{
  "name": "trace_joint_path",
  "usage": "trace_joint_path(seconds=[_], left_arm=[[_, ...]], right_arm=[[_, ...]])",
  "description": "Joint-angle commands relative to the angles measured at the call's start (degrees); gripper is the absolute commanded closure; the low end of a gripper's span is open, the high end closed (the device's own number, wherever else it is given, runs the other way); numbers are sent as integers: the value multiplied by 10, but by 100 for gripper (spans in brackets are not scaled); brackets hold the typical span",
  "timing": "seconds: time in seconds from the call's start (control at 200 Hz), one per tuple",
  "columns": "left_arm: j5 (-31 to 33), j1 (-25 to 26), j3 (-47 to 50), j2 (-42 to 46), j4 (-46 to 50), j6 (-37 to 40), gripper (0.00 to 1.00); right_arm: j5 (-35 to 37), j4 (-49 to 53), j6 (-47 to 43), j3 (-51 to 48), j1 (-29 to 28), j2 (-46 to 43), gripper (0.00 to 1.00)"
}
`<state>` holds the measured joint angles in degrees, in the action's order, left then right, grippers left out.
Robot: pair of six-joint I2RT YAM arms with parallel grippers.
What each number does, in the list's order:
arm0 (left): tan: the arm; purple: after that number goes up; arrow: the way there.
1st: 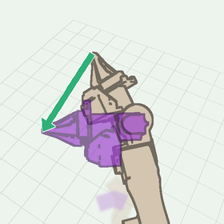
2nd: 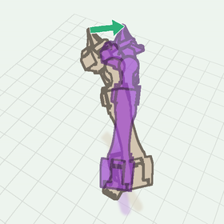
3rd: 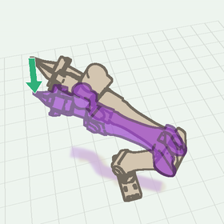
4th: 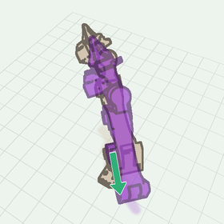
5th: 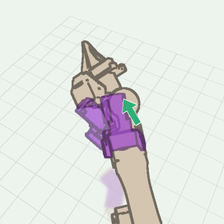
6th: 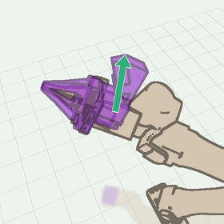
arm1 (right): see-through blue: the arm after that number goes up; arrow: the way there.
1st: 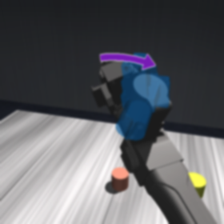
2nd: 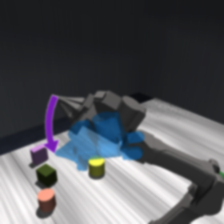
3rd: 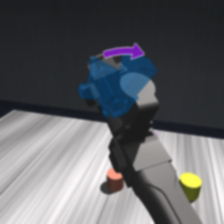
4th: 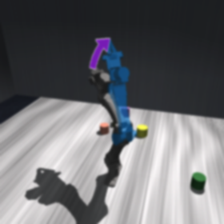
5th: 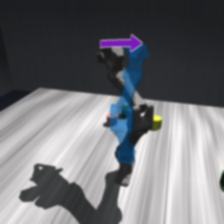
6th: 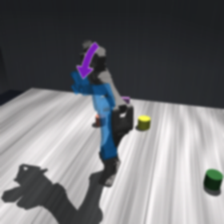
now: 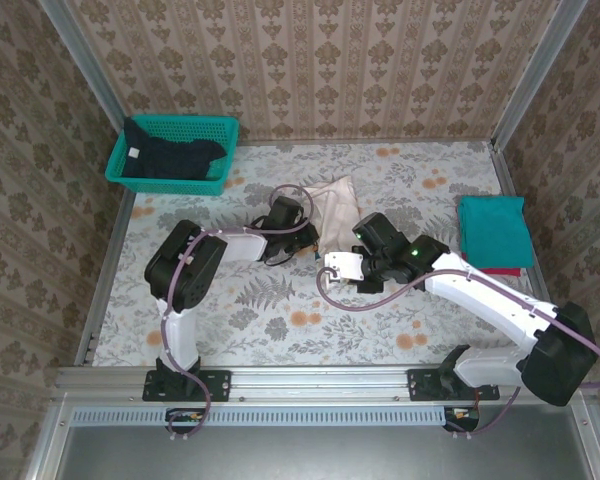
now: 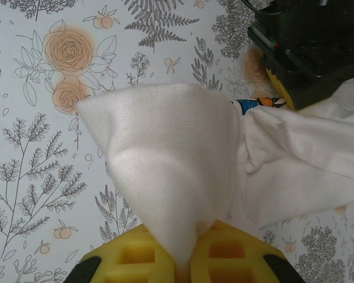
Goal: Fold and stack the t-shirts
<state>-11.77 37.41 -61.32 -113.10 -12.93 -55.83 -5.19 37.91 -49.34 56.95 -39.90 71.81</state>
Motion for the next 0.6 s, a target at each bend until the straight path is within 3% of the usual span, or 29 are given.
trace_joint_path(seconds=[0.0,0.35,0.595], left_arm=[[-21,-1,12,-4,-3,3,100],[-48,30,112,67,4,4,100],[-57,27,136,61,-5,14,100]], right_arm=[[-22,27,-2,28,1,-27,100],[-30,64,-22,74,-13,-39,100],[14,69,-93,150,25,59,100]])
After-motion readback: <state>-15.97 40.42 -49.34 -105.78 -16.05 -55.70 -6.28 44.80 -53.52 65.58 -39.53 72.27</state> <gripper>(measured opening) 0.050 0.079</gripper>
